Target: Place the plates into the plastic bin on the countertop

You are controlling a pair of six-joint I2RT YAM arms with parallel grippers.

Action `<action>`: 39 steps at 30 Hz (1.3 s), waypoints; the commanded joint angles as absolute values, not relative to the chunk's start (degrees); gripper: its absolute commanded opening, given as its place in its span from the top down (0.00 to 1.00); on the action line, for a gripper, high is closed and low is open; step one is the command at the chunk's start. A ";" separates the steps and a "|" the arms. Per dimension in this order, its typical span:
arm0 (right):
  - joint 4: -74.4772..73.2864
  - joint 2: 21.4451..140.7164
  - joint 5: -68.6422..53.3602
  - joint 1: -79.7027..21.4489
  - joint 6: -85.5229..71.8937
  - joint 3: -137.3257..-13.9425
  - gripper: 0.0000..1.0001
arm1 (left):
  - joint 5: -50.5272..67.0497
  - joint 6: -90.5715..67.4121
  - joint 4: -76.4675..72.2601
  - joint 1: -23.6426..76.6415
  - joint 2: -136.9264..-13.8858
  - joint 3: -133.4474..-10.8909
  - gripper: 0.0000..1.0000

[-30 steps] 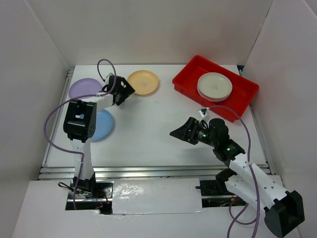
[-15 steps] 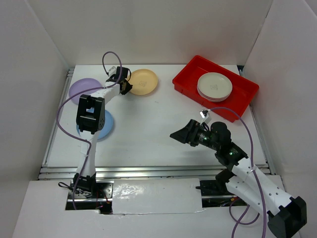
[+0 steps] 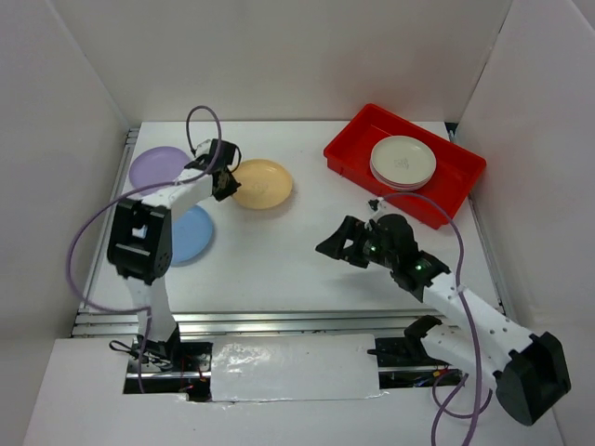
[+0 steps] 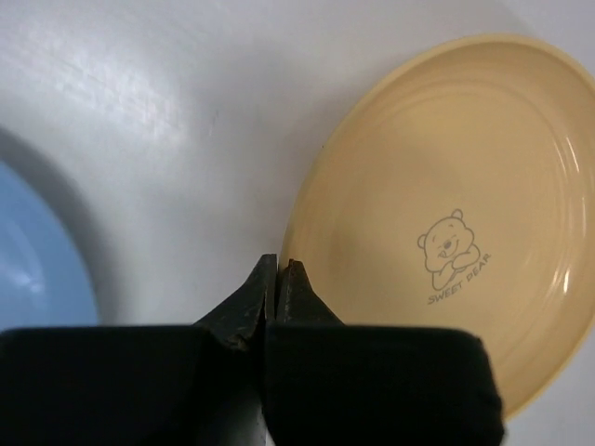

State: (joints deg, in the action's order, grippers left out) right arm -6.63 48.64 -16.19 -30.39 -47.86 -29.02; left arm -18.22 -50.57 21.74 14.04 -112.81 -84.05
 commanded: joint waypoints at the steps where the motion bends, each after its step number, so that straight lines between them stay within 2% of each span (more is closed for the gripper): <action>1: -9.04 55.35 -11.78 -30.67 -43.07 -37.87 0.13 | -15.49 -46.24 19.26 18.80 -100.74 -77.01 1.00; 5: -10.80 62.91 -6.53 -30.85 -41.57 -44.28 0.13 | -13.28 -45.62 20.13 23.62 -92.05 -66.92 1.00; 11: -15.21 73.99 -0.18 -30.85 -40.87 -49.22 0.16 | -15.20 -45.53 21.88 31.19 -80.80 -58.72 1.00; 12: -15.21 76.09 1.91 -31.02 -40.96 -49.22 0.23 | -16.08 -45.53 22.23 31.90 -79.64 -58.19 1.00; 15: -13.54 78.74 0.89 -31.90 -41.66 -47.82 0.38 | -18.53 -45.79 23.90 34.71 -75.07 -56.08 1.00; 17: -11.00 79.54 0.26 -32.60 -42.36 -46.15 0.42 | -18.90 -45.97 24.43 36.03 -72.34 -54.85 1.00; 19: -8.37 80.68 -4.10 -33.13 -42.54 -44.75 0.53 | -18.72 -45.79 24.61 36.56 -70.85 -54.06 1.00; 21: -7.04 81.56 -5.79 -33.75 -43.15 -44.30 0.68 | -18.98 -45.79 25.05 37.18 -70.40 -53.79 1.00; 23: -6.06 81.48 -6.85 -34.10 -43.59 -43.68 1.00 | -19.25 -45.88 25.57 37.35 -70.22 -53.70 1.00; 25: -4.93 80.78 -7.46 -34.19 -44.56 -42.90 1.00 | -19.16 -45.79 25.93 37.44 -70.22 -53.79 1.00; 26: -4.92 80.51 -7.38 -33.93 -44.73 -42.89 1.00 | -20.03 -45.97 26.71 37.62 -69.88 -54.05 0.94; 27: -5.18 79.72 -7.03 -33.06 -44.91 -42.98 1.00 | -20.91 -46.66 27.50 37.70 -69.79 -54.40 0.82; 28: -6.75 79.54 -6.51 -32.35 -44.91 -43.67 1.00 | -23.01 -47.45 30.03 37.79 -69.26 -55.19 0.29; 29: -7.55 78.93 -5.55 -31.39 -45.00 -44.20 1.00 | -24.25 -48.24 31.62 37.71 -68.82 -55.72 0.01; 33: -13.25 77.70 -3.35 -23.66 -45.35 -49.20 1.00 | -30.92 -50.10 40.41 38.58 -63.04 -58.79 0.01; 39: -17.13 78.22 3.25 -5.65 -47.37 -58.07 1.00 | -36.83 -48.52 52.37 39.11 -51.09 -62.05 0.01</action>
